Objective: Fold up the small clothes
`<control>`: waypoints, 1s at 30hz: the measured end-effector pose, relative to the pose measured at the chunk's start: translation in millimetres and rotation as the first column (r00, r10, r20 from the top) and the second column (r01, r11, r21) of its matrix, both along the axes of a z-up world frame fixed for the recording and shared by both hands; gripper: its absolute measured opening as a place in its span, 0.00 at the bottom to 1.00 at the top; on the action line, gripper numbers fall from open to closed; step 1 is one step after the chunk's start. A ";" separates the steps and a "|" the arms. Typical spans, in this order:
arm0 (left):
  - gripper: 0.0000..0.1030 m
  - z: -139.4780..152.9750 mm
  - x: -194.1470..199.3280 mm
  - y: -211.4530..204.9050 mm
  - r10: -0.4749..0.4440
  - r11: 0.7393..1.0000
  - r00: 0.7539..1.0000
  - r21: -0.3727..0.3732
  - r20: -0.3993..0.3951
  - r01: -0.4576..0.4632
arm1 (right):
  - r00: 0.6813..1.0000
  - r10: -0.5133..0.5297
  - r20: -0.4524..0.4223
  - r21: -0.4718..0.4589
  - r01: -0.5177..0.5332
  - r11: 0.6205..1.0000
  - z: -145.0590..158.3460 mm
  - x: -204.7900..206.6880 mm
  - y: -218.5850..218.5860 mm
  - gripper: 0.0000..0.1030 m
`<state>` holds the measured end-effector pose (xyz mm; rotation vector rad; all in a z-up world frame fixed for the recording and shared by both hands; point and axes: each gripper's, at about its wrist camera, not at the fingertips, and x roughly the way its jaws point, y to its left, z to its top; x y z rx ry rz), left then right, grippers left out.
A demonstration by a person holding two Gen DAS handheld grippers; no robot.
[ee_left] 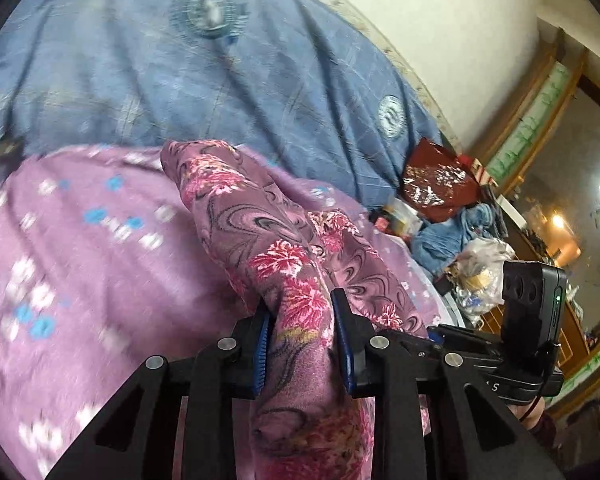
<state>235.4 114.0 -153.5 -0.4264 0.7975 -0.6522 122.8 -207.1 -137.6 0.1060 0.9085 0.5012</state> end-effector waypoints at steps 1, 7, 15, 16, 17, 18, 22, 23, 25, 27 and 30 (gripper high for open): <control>0.25 -2.8 -7.8 7.9 0.011 1.000 1.000 -0.009 -0.018 -0.011 | 1.000 0.010 -0.004 -0.008 -0.010 1.000 -2.9 -2.4 7.2 0.23; 0.25 -22.8 -29.6 35.7 0.065 0.998 0.992 0.011 -0.106 -0.064 | 0.999 0.029 -0.024 -0.039 -0.030 0.999 -29.0 -12.1 33.5 0.23; 0.26 -33.0 -33.2 28.8 0.125 0.982 0.976 0.159 -0.179 -0.096 | 0.998 -0.001 -0.059 -0.053 -0.002 0.999 -55.2 -11.8 37.4 0.24; 0.28 -34.1 -34.4 27.8 0.134 0.977 0.973 0.190 -0.186 -0.098 | 0.998 -0.004 -0.064 -0.050 0.000 0.999 -56.5 -11.5 36.3 0.24; 0.28 -33.9 -35.2 26.2 0.140 0.973 0.972 0.208 -0.189 -0.099 | 0.998 -0.003 -0.066 -0.052 0.000 0.999 -57.4 -11.1 36.1 0.24; 0.29 -33.0 -35.5 22.5 0.145 0.970 0.971 0.223 -0.192 -0.100 | 0.998 -0.002 -0.066 -0.058 -0.002 0.998 -57.9 -11.1 36.9 0.24; 0.31 -23.2 -40.4 11.2 0.155 0.958 0.974 0.266 -0.168 -0.107 | 0.999 0.006 -0.039 -0.103 -0.010 0.995 -58.5 -14.3 42.2 0.25; 0.31 -22.3 -41.3 10.4 0.158 0.955 0.974 0.275 -0.162 -0.109 | 0.999 0.008 -0.032 -0.113 -0.012 0.994 -58.3 -15.2 43.2 0.25; 0.33 -21.4 -44.9 7.6 0.165 0.948 0.975 0.297 -0.150 -0.115 | 1.000 0.012 -0.023 -0.127 -0.015 0.992 -58.1 -16.1 44.9 0.26; 0.37 -19.8 -48.1 0.9 0.174 0.936 0.976 0.330 -0.131 -0.123 | 1.000 0.017 -0.010 -0.153 -0.018 0.988 -58.4 -17.2 47.8 0.30; 0.52 -25.6 -51.8 -3.1 0.208 0.917 0.970 0.370 -0.125 -0.149 | 1.000 0.019 0.005 -0.191 -0.018 0.981 -59.5 -18.5 50.9 0.36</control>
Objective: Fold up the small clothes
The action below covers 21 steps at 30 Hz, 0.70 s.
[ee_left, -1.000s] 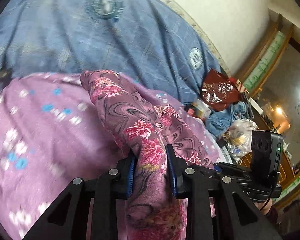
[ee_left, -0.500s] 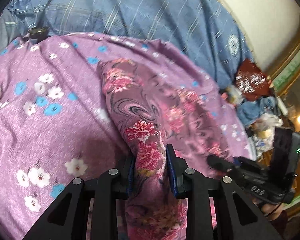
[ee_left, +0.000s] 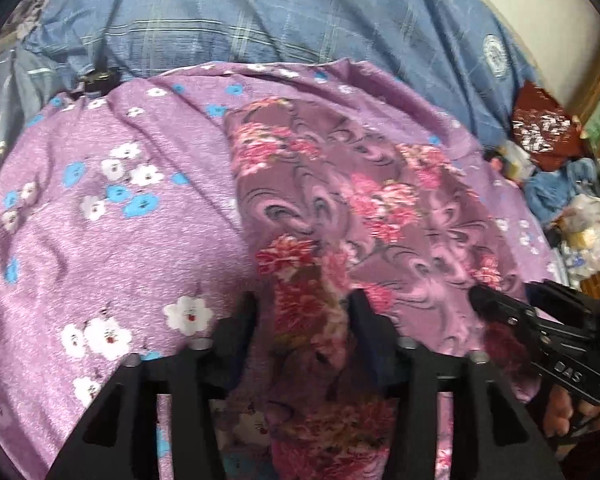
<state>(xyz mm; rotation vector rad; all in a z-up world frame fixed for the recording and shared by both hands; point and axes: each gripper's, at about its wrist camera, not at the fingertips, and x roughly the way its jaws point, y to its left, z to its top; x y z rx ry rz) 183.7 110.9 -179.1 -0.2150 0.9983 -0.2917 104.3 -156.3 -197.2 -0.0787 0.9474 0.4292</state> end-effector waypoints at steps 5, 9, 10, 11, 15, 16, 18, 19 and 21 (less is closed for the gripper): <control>0.54 4.6 -8.3 1.4 0.032 0.999 0.999 -0.014 -0.022 -0.033 | 1.000 0.003 0.028 -0.048 -0.001 0.999 2.8 -4.0 2.3 0.39; 0.54 13.3 -19.8 1.1 0.039 0.999 0.999 0.026 -0.005 -0.039 | 0.999 0.004 0.046 -0.088 0.000 0.996 5.7 -6.9 5.2 0.43; 0.54 17.7 -23.0 1.3 0.038 0.998 0.999 0.041 0.008 -0.039 | 0.999 0.001 0.051 -0.096 0.003 0.995 6.9 -7.7 5.4 0.43; 0.54 20.2 -23.9 2.2 0.039 0.998 0.999 0.050 0.018 -0.039 | 0.998 -0.001 0.056 -0.101 0.007 0.995 8.4 -8.6 5.3 0.43; 0.54 36.5 -31.7 4.2 0.034 0.995 0.997 0.092 0.066 -0.040 | 0.997 -0.014 0.076 -0.120 0.023 0.993 14.1 -10.7 4.8 0.43; 0.54 41.7 -34.8 4.2 0.030 0.994 0.996 0.104 0.083 -0.039 | 0.996 -0.014 0.083 -0.127 0.025 0.992 15.8 -11.3 5.1 0.43; 0.54 46.5 -37.2 4.5 0.024 0.992 0.994 0.122 0.104 -0.037 | 0.995 -0.016 0.102 -0.143 0.031 0.989 19.4 -12.5 6.2 0.44; 0.54 50.0 -38.0 3.6 0.019 0.990 0.993 0.137 0.117 -0.035 | 0.993 -0.020 0.115 -0.151 0.037 0.988 21.5 -13.2 6.6 0.44; 0.54 54.5 -36.6 1.7 0.008 0.987 0.991 0.155 0.130 -0.028 | 0.989 -0.022 0.143 -0.161 0.045 0.986 27.0 -14.5 7.0 0.44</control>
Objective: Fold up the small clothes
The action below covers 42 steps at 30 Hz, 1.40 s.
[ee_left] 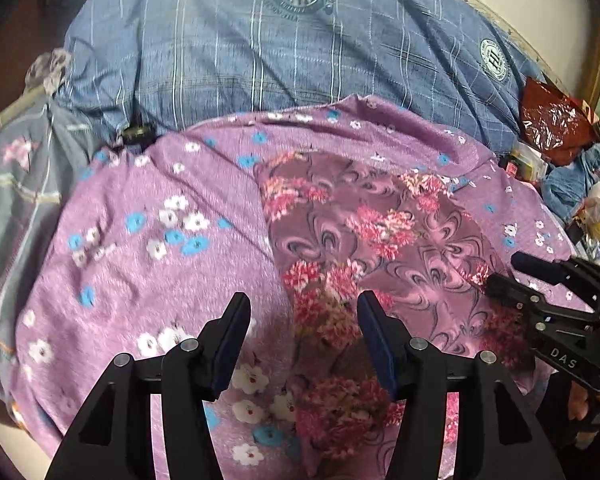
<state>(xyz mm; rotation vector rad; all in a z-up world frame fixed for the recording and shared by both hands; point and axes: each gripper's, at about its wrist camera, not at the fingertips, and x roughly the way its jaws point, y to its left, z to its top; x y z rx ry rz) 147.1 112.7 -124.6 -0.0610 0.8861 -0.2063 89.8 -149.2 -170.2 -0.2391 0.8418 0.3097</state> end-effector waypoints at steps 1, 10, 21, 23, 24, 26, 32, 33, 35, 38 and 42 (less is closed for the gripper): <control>0.54 1.0 1.9 -0.3 -0.003 1.000 1.000 0.004 0.003 0.003 | 1.000 -0.003 0.011 0.002 0.003 1.000 3.0 -0.3 -0.1 0.44; 0.54 4.6 49.8 -10.1 -0.024 0.999 1.000 0.042 0.002 0.024 | 0.999 0.007 0.040 0.054 -0.009 0.998 12.0 15.4 8.4 0.24; 0.57 -46.3 134.2 -25.1 -0.016 0.993 0.992 0.114 -0.128 0.031 | 0.995 0.014 -0.102 0.053 -0.009 0.999 -32.5 63.6 28.8 0.23; 0.62 -55.6 140.5 -26.5 -0.011 0.993 0.990 0.118 -0.137 0.027 | 0.994 0.017 -0.110 0.075 -0.009 0.997 -38.5 66.9 24.7 0.23; 0.65 -57.6 142.6 -26.7 -0.007 0.992 0.991 0.121 -0.136 0.023 | 0.993 0.015 -0.119 0.092 -0.004 0.996 -37.1 67.6 22.5 0.23; 0.66 -57.6 143.9 -24.1 0.004 0.994 0.991 0.108 -0.136 0.011 | 0.993 0.011 -0.121 0.112 0.003 0.994 -32.9 65.3 18.4 0.23; 0.64 -37.4 108.9 -13.6 -0.004 0.996 0.995 0.087 -0.096 0.012 | 0.994 0.039 -0.104 0.178 -0.020 0.984 -13.8 42.6 1.8 0.24; 0.64 -33.6 96.9 -12.2 -0.013 0.996 0.996 0.082 -0.084 0.020 | 0.994 0.047 -0.103 0.194 -0.026 0.981 -9.9 37.7 -1.0 0.24; 0.64 -27.8 75.1 -12.6 -0.030 0.996 0.997 0.078 -0.073 0.036 | 0.993 0.058 -0.105 0.223 -0.033 0.974 -3.2 25.6 -8.6 0.26; 0.64 -24.4 39.6 -16.9 -0.062 0.994 0.996 0.087 -0.071 0.068 | 0.989 0.073 -0.127 0.239 -0.041 0.970 -0.7 5.6 -13.8 0.27; 0.64 -36.6 3.9 -25.1 -0.082 0.987 0.990 0.126 -0.113 0.097 | 0.985 0.047 -0.168 0.157 -0.020 0.987 -18.2 -12.2 -10.4 0.27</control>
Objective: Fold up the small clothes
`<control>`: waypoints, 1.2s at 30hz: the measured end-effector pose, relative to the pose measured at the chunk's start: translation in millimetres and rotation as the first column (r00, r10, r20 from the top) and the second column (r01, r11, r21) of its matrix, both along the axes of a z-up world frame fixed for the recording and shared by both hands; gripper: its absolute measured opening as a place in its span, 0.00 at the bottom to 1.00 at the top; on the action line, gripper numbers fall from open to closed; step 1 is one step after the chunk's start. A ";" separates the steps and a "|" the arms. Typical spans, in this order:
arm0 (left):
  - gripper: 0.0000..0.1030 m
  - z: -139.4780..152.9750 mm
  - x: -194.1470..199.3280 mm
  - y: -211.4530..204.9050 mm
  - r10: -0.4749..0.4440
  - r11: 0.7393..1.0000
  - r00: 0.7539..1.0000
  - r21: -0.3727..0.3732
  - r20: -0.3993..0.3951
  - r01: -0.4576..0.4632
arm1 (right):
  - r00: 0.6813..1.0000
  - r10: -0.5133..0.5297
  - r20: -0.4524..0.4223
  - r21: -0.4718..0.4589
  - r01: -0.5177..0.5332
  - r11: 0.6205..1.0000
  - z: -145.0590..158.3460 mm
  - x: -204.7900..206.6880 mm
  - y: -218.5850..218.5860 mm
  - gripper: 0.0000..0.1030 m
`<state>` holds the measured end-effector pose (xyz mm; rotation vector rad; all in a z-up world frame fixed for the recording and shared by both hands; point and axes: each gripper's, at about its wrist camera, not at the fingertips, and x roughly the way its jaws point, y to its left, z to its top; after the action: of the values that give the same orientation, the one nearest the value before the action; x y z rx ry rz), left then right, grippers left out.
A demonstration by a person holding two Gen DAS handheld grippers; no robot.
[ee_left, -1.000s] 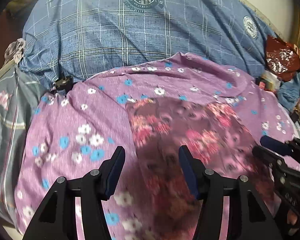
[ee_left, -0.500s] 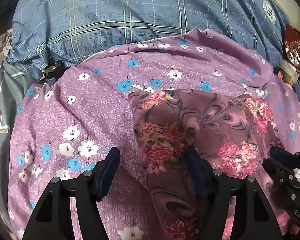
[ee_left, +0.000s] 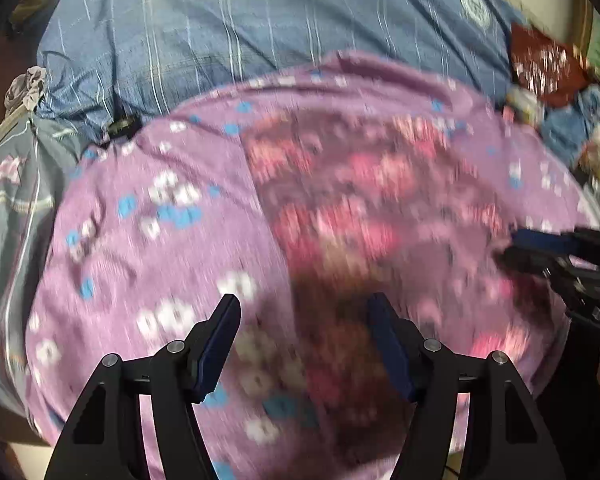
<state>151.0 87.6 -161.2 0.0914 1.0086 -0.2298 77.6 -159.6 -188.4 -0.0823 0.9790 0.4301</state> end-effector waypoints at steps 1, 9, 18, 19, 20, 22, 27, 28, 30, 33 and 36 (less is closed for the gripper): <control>0.65 -9.9 -2.3 -4.4 -0.001 1.000 1.000 0.024 -0.026 0.001 | 1.000 -0.011 -0.028 -0.025 0.011 1.000 -9.5 0.2 1.4 0.27; 0.65 24.5 -17.2 -2.4 0.060 0.998 0.998 0.029 0.027 -0.060 | 0.998 -0.042 0.050 -0.065 0.046 0.997 24.2 -20.8 4.7 0.32; 0.72 103.3 -95.7 -10.2 0.166 0.983 0.951 0.034 0.260 -0.181 | 0.957 -0.080 0.278 -0.060 0.101 0.993 103.6 -64.8 5.8 0.43; 0.75 113.0 -109.4 -12.8 0.176 0.981 0.940 0.031 0.291 -0.193 | 0.952 -0.083 0.295 -0.061 0.106 0.993 109.6 -69.6 5.7 0.44; 0.76 120.4 -122.3 -14.4 0.185 0.979 0.931 0.025 0.314 -0.203 | 0.945 -0.087 0.317 -0.061 0.112 0.992 117.3 -74.5 5.1 0.48; 0.79 131.4 -143.4 -18.0 0.202 0.975 0.915 0.012 0.349 -0.220 | 0.936 -0.094 0.341 -0.053 0.118 0.992 127.2 -83.9 3.8 0.51; 0.80 144.6 -175.2 -28.4 0.252 0.958 0.879 0.025 0.405 -0.286 | 0.926 -0.105 0.363 -0.034 0.126 0.991 144.6 -106.3 0.3 0.54; 0.81 145.4 -178.4 -30.1 0.263 0.952 0.872 0.036 0.413 -0.304 | 0.924 -0.104 0.369 -0.034 0.125 0.992 147.4 -110.4 -0.2 0.55; 0.82 148.1 -185.1 -36.4 0.279 0.935 0.856 0.079 0.436 -0.345 | 0.917 -0.104 0.385 -0.026 0.124 0.992 153.4 -118.4 -1.7 0.55; 0.82 151.4 -196.0 -53.0 0.257 0.910 0.846 0.177 0.467 -0.374 | 0.912 -0.114 0.395 -0.008 0.128 0.992 159.3 -127.8 -4.9 0.56; 0.82 154.2 -205.0 -66.6 0.229 0.914 0.847 0.194 0.479 -0.357 | 0.905 -0.120 0.408 -0.003 0.132 0.991 163.6 -135.2 -7.6 0.57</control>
<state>-53.9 20.9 -6.9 0.2310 0.5722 0.2170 -57.6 -167.2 -24.8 -0.1301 0.5737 0.2629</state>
